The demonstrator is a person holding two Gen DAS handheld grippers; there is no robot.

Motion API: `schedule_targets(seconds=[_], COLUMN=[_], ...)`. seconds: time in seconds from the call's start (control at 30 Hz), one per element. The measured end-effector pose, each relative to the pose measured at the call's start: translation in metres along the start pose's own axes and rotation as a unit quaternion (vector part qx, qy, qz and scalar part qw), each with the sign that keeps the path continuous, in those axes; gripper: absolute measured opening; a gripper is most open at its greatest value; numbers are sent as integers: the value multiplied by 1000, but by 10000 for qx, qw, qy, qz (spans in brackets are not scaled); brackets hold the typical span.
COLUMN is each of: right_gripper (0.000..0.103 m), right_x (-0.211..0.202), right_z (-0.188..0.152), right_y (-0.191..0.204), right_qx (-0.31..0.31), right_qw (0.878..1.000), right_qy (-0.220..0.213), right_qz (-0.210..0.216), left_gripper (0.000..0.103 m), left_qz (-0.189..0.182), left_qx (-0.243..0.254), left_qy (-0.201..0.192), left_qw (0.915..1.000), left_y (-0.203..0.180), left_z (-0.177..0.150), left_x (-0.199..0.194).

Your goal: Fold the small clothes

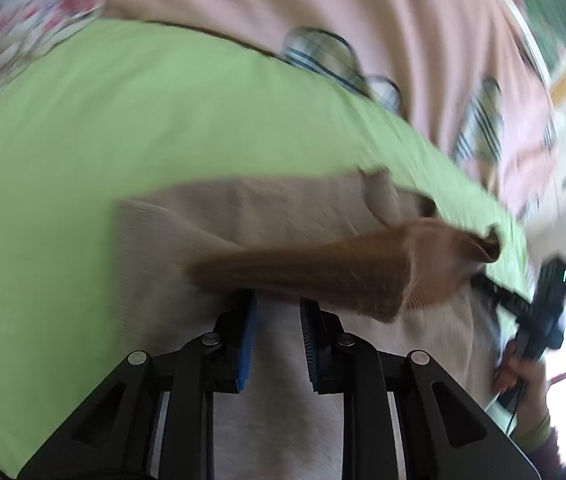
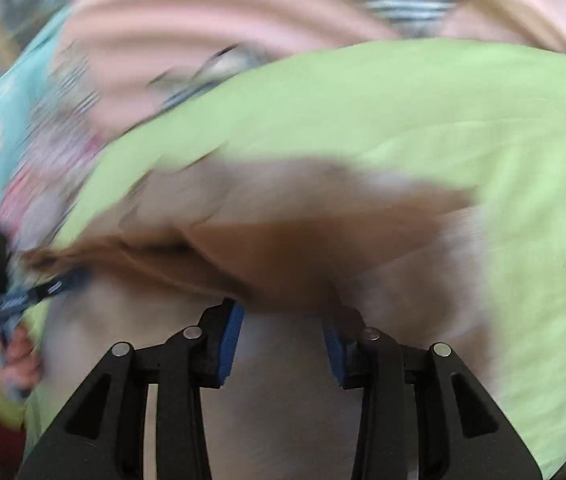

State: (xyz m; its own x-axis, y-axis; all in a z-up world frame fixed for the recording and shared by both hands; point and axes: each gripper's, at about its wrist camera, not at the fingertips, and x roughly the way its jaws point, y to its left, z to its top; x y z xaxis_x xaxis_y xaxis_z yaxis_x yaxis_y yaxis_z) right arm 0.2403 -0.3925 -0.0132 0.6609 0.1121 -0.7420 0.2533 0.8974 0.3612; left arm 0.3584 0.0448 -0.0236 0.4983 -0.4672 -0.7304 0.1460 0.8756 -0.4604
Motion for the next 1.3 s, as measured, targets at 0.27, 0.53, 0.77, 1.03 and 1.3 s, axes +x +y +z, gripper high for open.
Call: schedule_targets(seconds=[0.27, 0.53, 0.77, 1.03, 1.3], right_gripper=[41, 52, 52, 56, 57], right_x=[-41, -84, -105, -117, -127], right_z=[-22, -77, -133, -181, -207], right_y=[-16, 7, 30, 48, 62], right_qx=[387, 274, 322, 344, 223], right_qw=[9987, 9979, 9966, 9962, 9952], right_qy=[-331, -357, -176, -131, -37], right_qz=[78, 465, 732, 790, 955], left_gripper=[25, 38, 41, 44, 55], left_qz=[-86, -434, -738, -894, -1008], left_qx=[-667, -756, -671, -655, -926], left_qy=[-492, -529, -325, -229, -231], left_qw=[9965, 9948, 9945, 9936, 9903], left_y=[28, 12, -8, -16, -11], left_z=[-27, -102, -171, -222, -234], left_x=[-34, -79, -108, -122, -119])
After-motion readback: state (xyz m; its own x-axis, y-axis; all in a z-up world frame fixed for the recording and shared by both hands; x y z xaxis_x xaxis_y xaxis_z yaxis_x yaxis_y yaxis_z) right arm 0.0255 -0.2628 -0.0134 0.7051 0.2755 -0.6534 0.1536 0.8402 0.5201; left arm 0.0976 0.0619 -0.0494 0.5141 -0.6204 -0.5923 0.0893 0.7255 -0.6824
